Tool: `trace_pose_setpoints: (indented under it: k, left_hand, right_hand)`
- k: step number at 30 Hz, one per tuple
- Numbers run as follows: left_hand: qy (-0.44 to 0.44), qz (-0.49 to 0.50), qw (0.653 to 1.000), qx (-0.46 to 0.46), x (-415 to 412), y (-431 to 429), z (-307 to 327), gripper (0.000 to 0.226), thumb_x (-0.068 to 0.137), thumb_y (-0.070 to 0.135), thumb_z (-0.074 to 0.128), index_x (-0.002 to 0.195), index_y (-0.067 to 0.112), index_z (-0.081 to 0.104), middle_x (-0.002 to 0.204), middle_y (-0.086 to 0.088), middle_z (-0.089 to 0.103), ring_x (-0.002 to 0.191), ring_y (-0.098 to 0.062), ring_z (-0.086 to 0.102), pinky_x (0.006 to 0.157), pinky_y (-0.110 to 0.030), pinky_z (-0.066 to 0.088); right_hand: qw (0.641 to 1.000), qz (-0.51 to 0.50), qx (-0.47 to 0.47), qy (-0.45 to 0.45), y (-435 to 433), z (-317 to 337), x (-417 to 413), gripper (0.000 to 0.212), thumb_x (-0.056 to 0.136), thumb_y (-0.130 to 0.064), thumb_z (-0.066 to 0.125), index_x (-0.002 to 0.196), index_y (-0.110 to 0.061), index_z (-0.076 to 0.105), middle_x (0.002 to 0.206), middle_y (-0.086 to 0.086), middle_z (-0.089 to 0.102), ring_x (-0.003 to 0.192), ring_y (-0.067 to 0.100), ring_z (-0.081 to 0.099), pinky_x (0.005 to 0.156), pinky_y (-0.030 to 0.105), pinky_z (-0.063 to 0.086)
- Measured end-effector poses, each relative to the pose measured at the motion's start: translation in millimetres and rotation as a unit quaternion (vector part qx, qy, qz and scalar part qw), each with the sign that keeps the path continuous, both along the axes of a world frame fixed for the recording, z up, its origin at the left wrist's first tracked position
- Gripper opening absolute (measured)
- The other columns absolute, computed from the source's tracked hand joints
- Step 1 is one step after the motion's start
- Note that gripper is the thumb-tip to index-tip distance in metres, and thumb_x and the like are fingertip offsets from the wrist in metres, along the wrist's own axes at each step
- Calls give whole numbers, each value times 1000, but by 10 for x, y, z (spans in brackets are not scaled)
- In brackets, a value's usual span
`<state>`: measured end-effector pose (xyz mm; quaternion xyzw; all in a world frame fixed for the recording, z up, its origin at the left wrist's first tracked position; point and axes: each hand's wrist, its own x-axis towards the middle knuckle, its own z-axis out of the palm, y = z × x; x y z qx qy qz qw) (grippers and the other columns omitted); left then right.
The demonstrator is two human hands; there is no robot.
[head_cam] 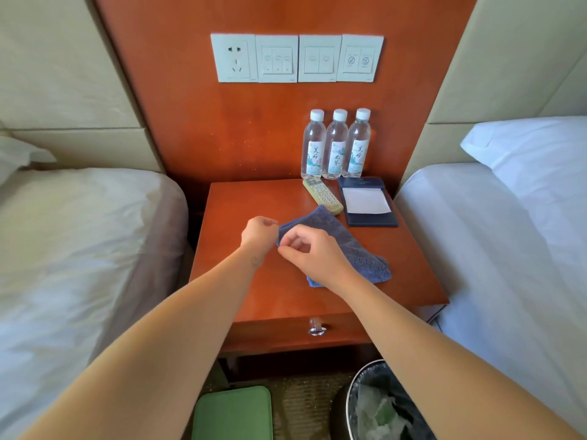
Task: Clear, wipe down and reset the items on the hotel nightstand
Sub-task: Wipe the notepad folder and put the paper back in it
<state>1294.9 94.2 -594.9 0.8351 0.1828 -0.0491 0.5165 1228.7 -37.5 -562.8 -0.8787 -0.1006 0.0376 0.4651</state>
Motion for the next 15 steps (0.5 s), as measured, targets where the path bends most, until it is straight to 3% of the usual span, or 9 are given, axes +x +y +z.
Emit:
trace_pose_setpoints:
  k: [4, 7, 10, 12, 15]
  left_hand:
    - [13, 4, 1000, 1, 77, 72, 23, 24, 92, 12, 47, 105, 17, 67, 117, -13, 67, 107, -30, 62, 89, -32, 49]
    - [25, -14, 999, 35, 161, 130, 38, 32, 95, 13, 44, 117, 9, 67, 118, -13, 66, 113, -33, 60, 94, -35, 48]
    - [30, -11, 997, 75, 319, 273, -95, 33, 87, 21, 45, 109, 20, 71, 107, -7, 70, 103, -30, 65, 92, -38, 52]
    - [40, 0, 993, 112, 688, 474, -566, 34, 76, 30, 45, 98, 27, 70, 98, 0, 71, 93, -27, 67, 88, -42, 55]
    - [61, 20, 990, 127, 746, 538, -619, 30, 74, 30, 46, 94, 30, 68, 92, 4, 68, 86, -23, 65, 90, -40, 52]
  right_hand:
    - [999, 35, 41, -8, 196, 136, -178, 9, 81, -25, 72, 78, -24, 63, 77, -9, 67, 73, 3, 60, 73, 22, 47]
    - [992, 68, 96, -43, 461, 291, -454, 10, 77, -15, 66, 80, -23, 61, 78, -8, 63, 72, 6, 57, 70, 12, 43]
    - [983, 76, 161, -33, 638, 412, -784, 17, 77, -8, 65, 85, -22, 63, 78, -6, 62, 68, 7, 57, 69, 21, 51]
    - [977, 87, 194, 13, 699, 492, -929, 17, 78, -9, 66, 87, -22, 63, 73, -11, 61, 64, 5, 57, 65, 32, 57]
    - [984, 28, 172, 23, 750, 486, -817, 14, 79, -21, 69, 92, -25, 65, 83, -13, 66, 73, 1, 61, 78, 29, 55]
